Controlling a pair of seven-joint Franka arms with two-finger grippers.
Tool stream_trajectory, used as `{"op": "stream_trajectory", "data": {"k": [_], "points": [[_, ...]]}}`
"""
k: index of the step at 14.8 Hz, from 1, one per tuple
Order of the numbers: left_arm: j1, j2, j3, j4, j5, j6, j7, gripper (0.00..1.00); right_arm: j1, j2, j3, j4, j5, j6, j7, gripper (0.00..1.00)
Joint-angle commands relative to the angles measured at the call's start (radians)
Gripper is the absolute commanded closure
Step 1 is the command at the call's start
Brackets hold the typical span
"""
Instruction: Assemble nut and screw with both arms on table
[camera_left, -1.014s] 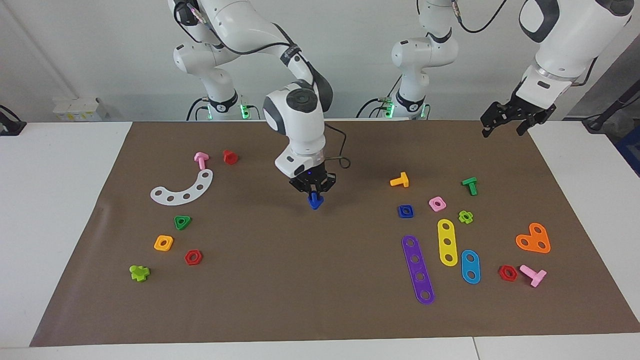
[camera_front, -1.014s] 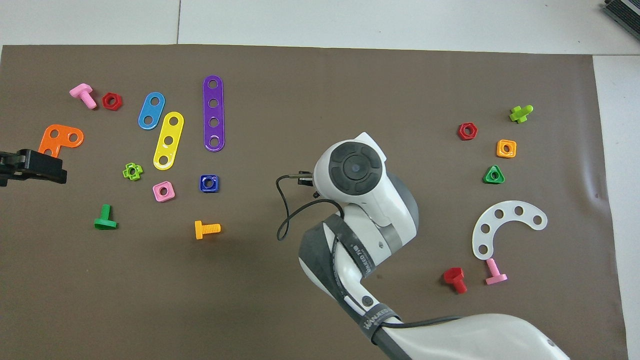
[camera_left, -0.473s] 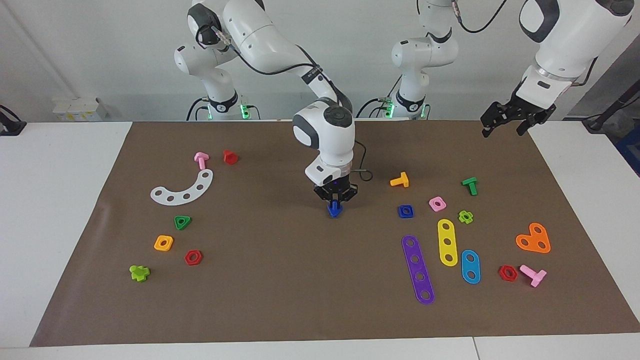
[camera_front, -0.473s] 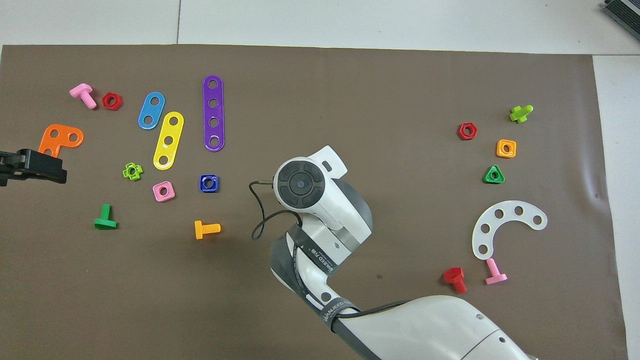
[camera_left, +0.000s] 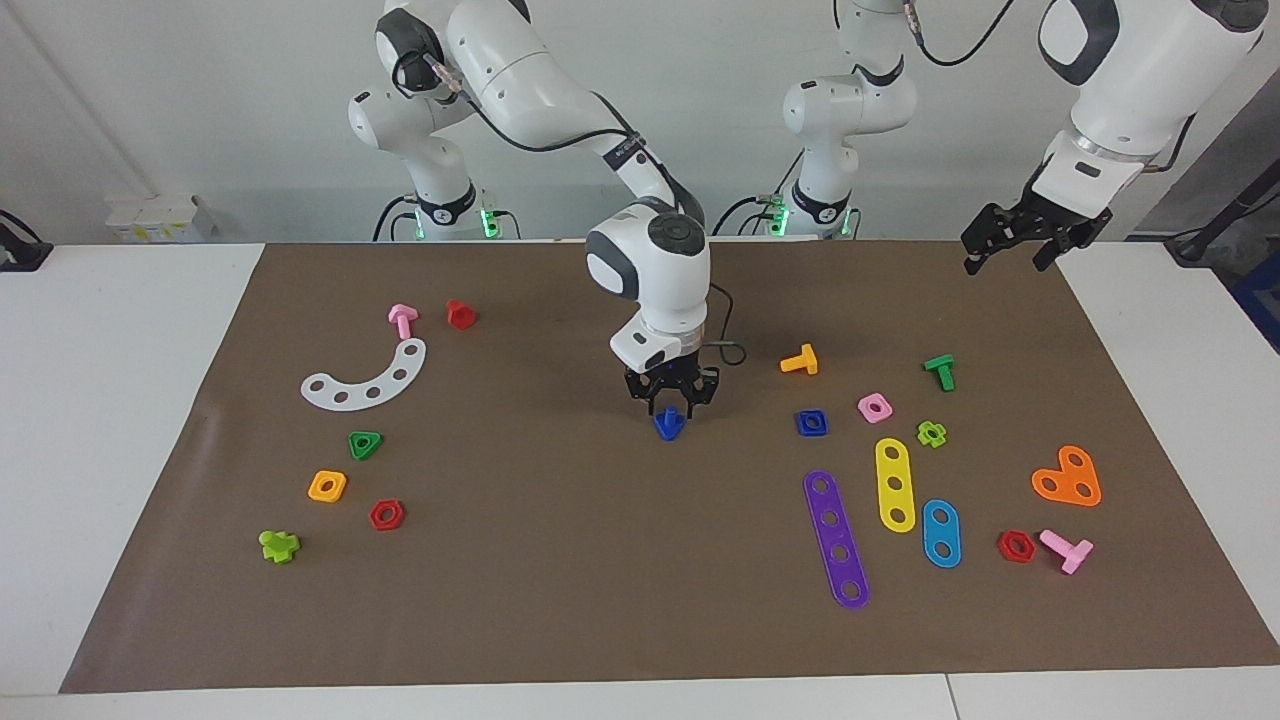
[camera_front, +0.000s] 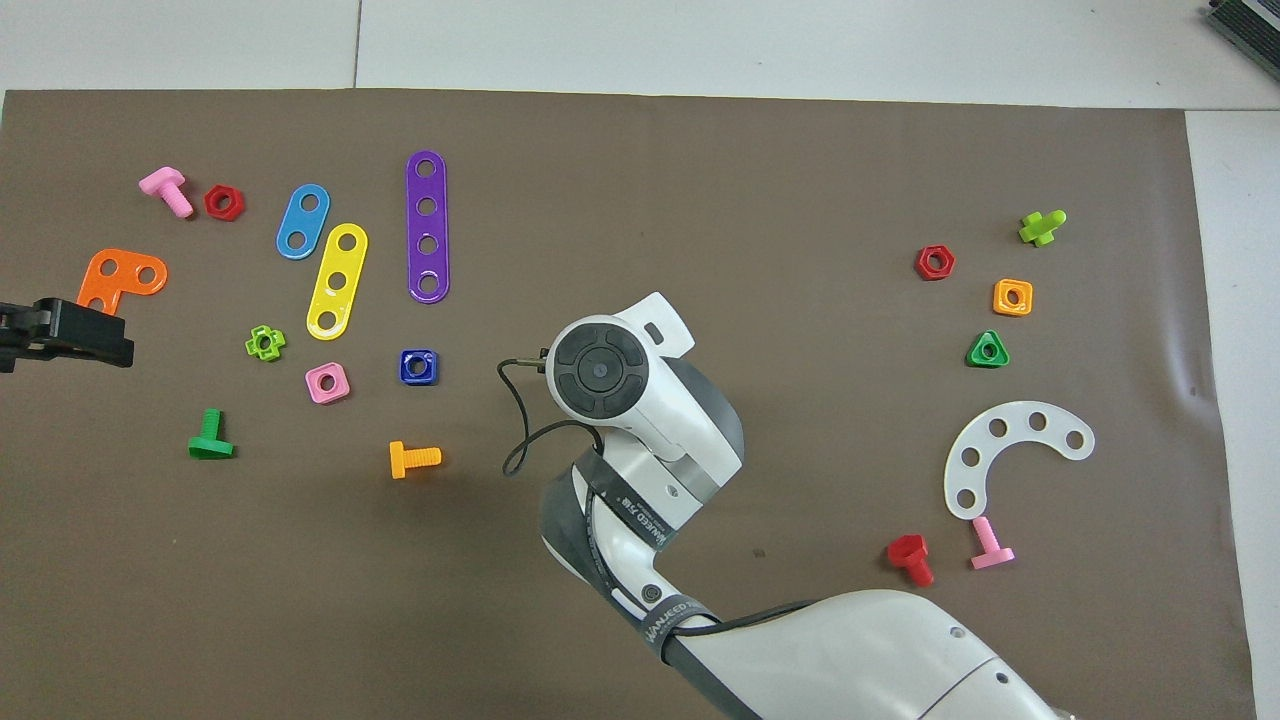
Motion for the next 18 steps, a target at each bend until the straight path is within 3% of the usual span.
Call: {"op": "stream_trajectory", "data": {"k": [1,4,9,12,18], "points": [[0.000,-0.030,-0.006,-0.034,-0.001,0.010,0.003,0.00,-0.026,-0.092,-0.005,-0.014,-0.027,-0.020,0.029,0.00],[-0.011,-0.030,-0.010,-0.034,-0.001,0.012,0.001,0.00,-0.113,-0.184,-0.003,-0.015,-0.027,-0.098,-0.026,0.00],[-0.019,-0.031,-0.021,-0.039,-0.003,0.013,0.001,0.00,-0.330,-0.316,0.000,-0.011,0.002,-0.235,-0.291,0.00],[-0.057,-0.039,-0.021,-0.053,-0.009,0.027,-0.019,0.00,-0.455,-0.399,-0.002,-0.006,0.099,-0.312,-0.431,0.00],[-0.186,-0.043,-0.021,-0.172,-0.010,0.258,-0.215,0.00,-0.587,-0.543,-0.013,0.008,0.107,-0.519,-0.570,0.00]]}}
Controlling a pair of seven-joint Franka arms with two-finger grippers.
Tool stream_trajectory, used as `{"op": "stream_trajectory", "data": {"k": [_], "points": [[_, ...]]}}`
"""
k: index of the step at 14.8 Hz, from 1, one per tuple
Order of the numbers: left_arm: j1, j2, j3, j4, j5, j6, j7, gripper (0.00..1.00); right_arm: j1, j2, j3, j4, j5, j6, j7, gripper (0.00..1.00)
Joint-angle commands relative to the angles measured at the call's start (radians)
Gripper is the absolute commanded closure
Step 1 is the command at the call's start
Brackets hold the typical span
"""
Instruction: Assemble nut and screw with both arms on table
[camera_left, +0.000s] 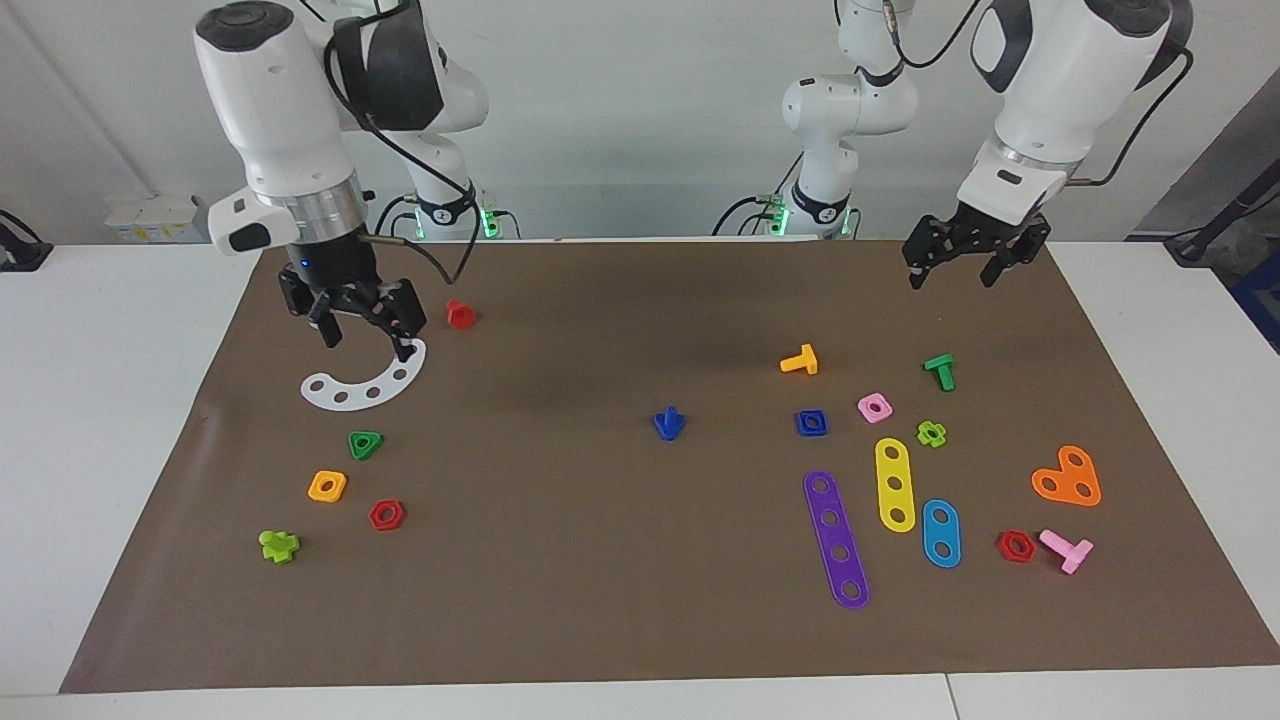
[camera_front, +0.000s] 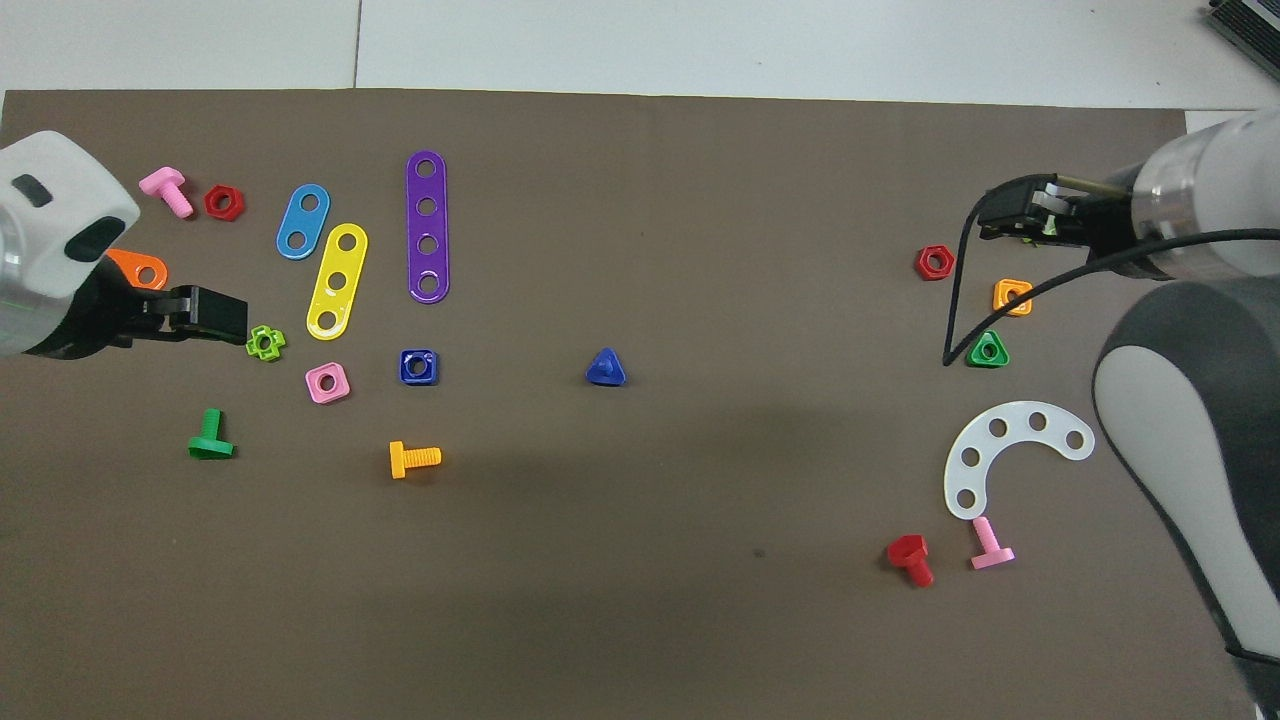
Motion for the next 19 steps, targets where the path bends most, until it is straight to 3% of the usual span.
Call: {"op": "stream_trajectory", "data": {"k": [1,4,7,11,19], "points": [[-0.057,-0.014,0.013,-0.086,-0.010,0.091,-0.048,0.00,-0.058,-0.079,0.006,-0.010,0.022,-0.095,-0.094,0.00],[-0.099,0.078,0.015,-0.083,-0.007,0.173,-0.048,0.00,-0.105,-0.108,0.002,0.029,0.022,-0.242,-0.214,0.00],[-0.122,0.167,0.013,-0.113,-0.007,0.324,-0.032,0.03,-0.105,-0.108,0.005,0.024,0.020,-0.304,-0.248,0.00],[-0.119,0.175,0.015,-0.273,-0.007,0.547,0.033,0.09,-0.110,-0.114,0.003,0.012,0.028,-0.344,-0.300,0.00],[-0.148,0.268,0.015,-0.347,-0.007,0.644,0.061,0.18,-0.110,-0.136,-0.003,-0.028,0.031,-0.316,-0.297,0.00]]}}
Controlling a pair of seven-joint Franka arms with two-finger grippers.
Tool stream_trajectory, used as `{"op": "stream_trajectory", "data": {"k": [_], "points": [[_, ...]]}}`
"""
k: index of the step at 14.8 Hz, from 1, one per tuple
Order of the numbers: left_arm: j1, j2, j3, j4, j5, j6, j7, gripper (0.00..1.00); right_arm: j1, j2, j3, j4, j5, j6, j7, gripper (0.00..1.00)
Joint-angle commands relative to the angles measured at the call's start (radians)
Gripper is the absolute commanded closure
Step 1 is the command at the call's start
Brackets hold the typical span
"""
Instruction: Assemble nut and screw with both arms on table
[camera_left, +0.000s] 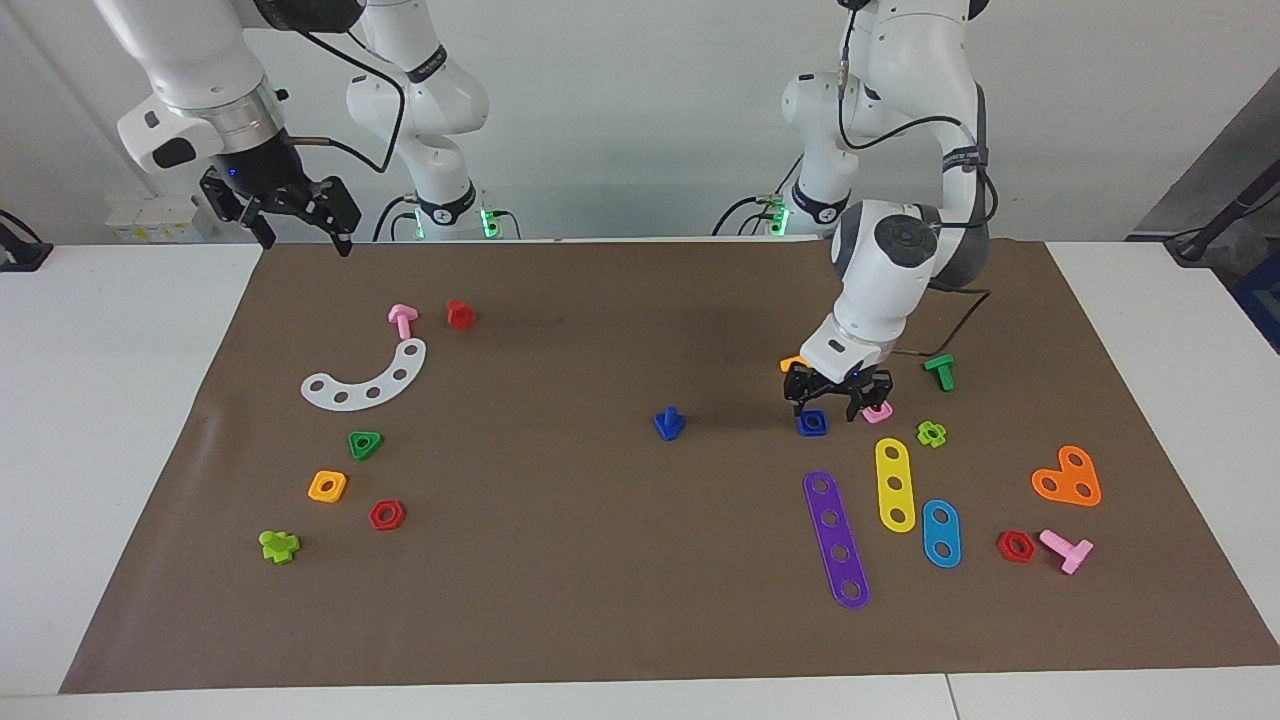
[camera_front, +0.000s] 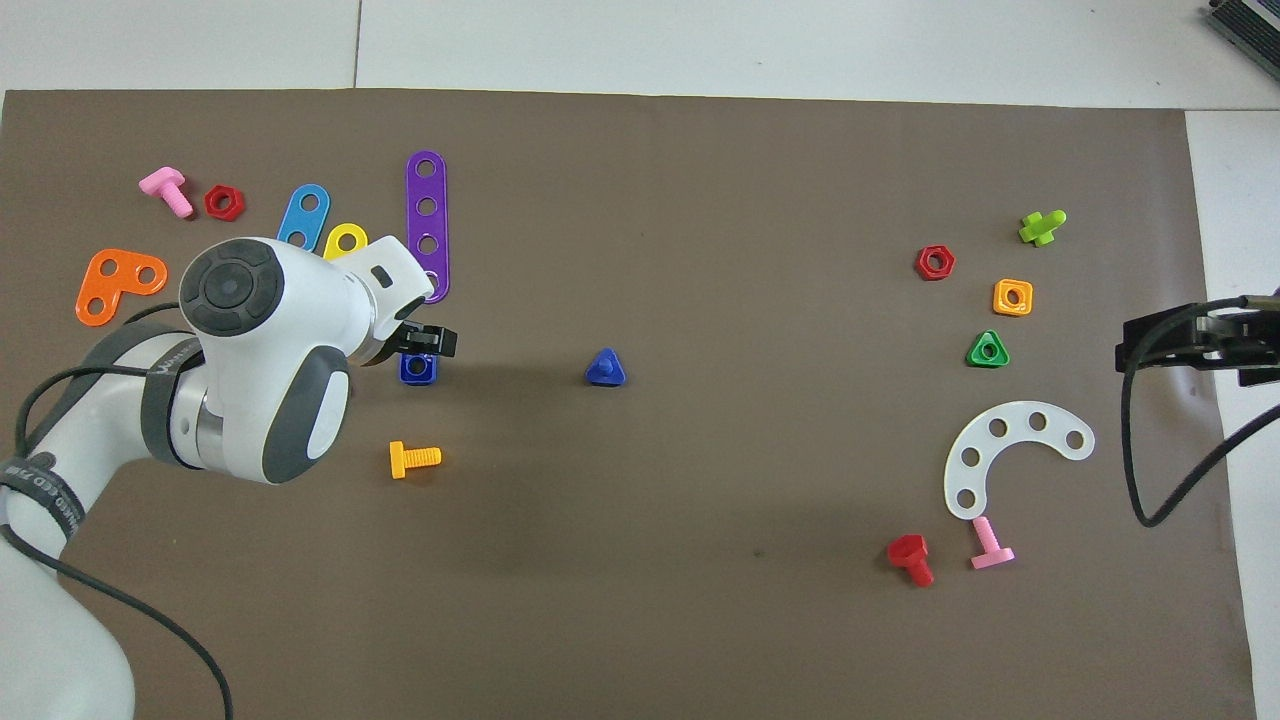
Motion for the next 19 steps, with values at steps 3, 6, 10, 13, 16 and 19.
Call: {"op": "stream_trajectory", "data": {"k": [3,6,10,13,16,19], "points": [[-0.013,0.040,0.015,-0.033,-0.007,0.051,0.019,0.19,-0.036,-0.022,-0.002,-0.031,0.061,0.015,-0.011,0.00],[-0.010,0.042,0.016,-0.043,-0.007,0.056,0.016,0.22,-0.050,-0.011,0.000,-0.017,0.055,0.016,-0.011,0.00],[-0.008,0.053,0.016,-0.065,-0.007,0.091,0.013,0.25,-0.041,-0.013,0.001,-0.017,0.054,0.016,-0.011,0.00],[-0.007,0.056,0.016,-0.076,-0.007,0.099,0.013,0.27,-0.044,-0.014,0.003,-0.022,0.055,0.021,-0.012,0.00],[-0.007,0.057,0.016,-0.085,-0.007,0.111,0.016,0.31,-0.043,-0.014,0.003,-0.025,0.055,0.029,-0.011,0.00],[-0.007,0.057,0.016,-0.085,-0.007,0.111,0.017,0.38,-0.038,-0.016,0.001,-0.026,0.055,0.035,-0.015,0.00]]}}
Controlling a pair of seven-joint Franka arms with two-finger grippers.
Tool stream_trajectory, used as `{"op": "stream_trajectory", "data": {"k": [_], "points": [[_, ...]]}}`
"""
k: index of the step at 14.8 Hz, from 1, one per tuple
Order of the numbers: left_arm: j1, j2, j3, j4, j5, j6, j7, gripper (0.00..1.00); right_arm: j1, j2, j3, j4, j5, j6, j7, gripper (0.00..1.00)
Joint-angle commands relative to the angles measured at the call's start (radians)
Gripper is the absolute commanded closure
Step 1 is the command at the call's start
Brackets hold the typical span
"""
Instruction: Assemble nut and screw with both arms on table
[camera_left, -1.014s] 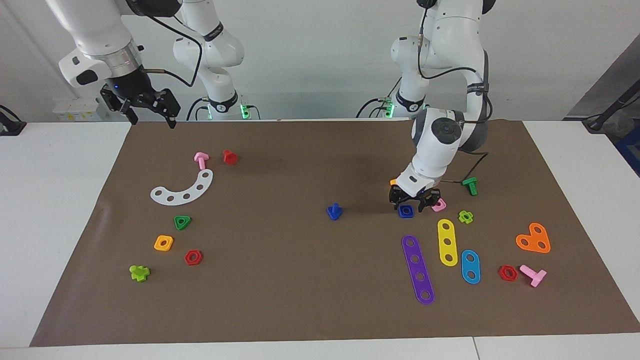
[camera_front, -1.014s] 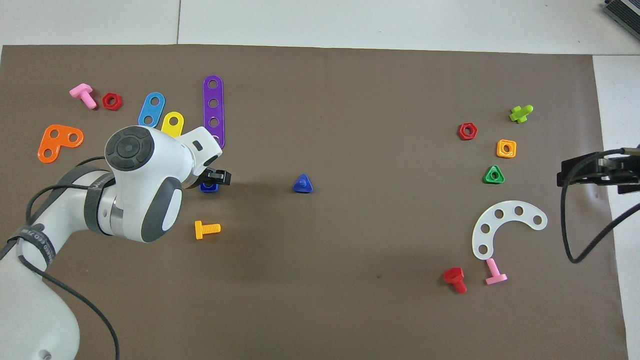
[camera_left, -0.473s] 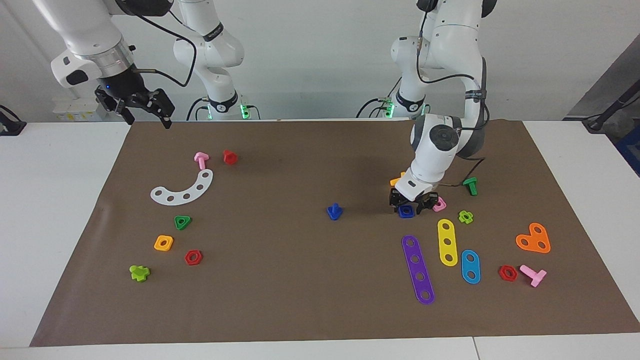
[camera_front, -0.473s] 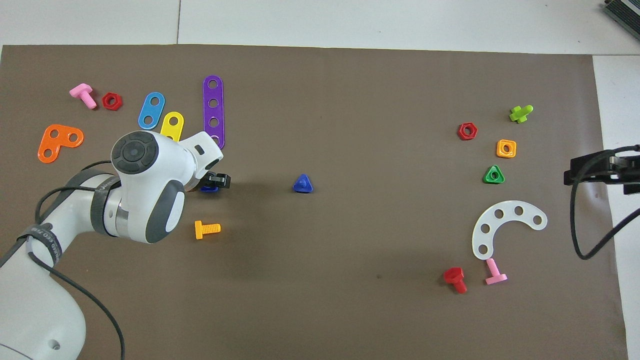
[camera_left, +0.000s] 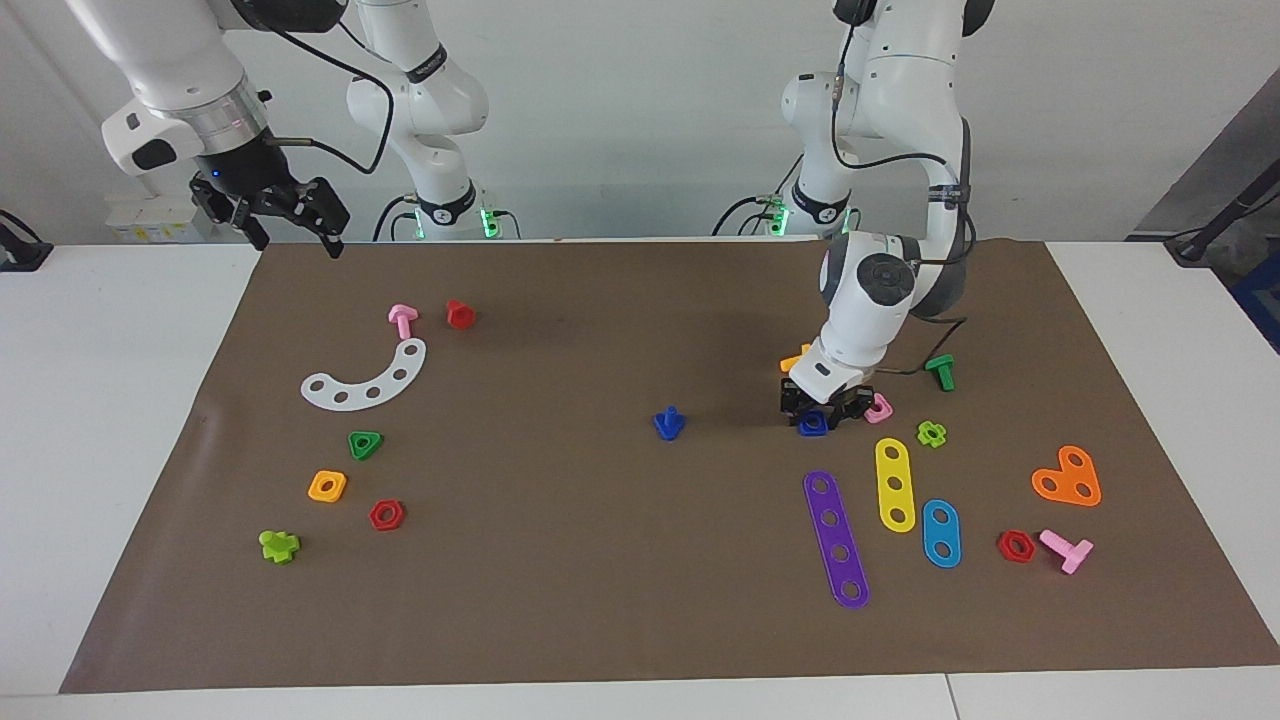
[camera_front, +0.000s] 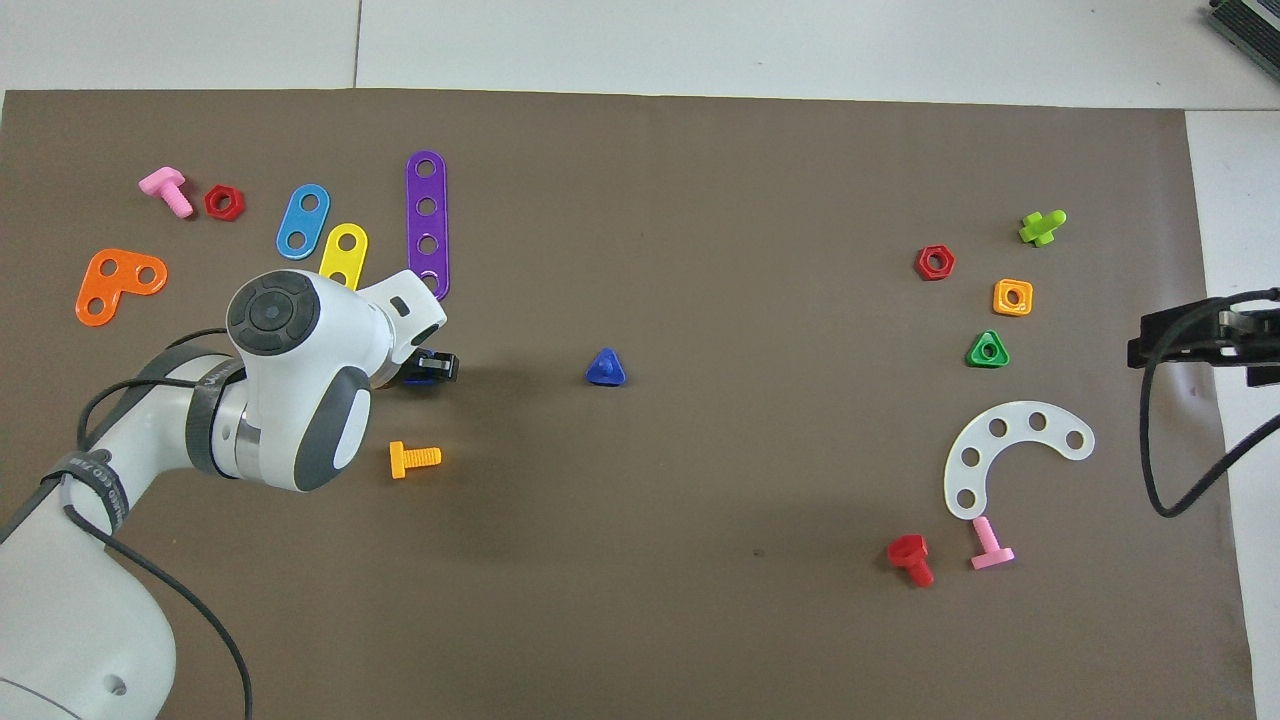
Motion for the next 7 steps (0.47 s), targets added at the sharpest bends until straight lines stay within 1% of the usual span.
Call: {"op": "stream_trajectory", "data": {"k": [1,3,4,5,7], "points": [[-0.006,-0.005,0.009,-0.020,-0.007,0.030,0.016,0.40,0.000,-0.014,0.000,-0.023,0.016,0.023,-0.015,0.00],[-0.008,-0.005,0.009,-0.020,-0.007,0.030,0.016,0.43,0.006,-0.009,-0.012,-0.020,0.012,0.023,-0.018,0.00],[-0.008,-0.005,0.009,-0.020,-0.007,0.030,0.016,0.46,0.077,-0.008,-0.068,-0.020,0.001,0.023,-0.018,0.00],[-0.009,-0.005,0.009,-0.019,-0.007,0.029,0.016,0.52,0.143,-0.008,-0.146,-0.019,-0.010,0.024,-0.018,0.00],[-0.011,-0.005,0.011,-0.016,-0.007,0.027,0.016,0.60,0.139,-0.008,-0.154,-0.020,-0.010,0.029,-0.020,0.00]]}}
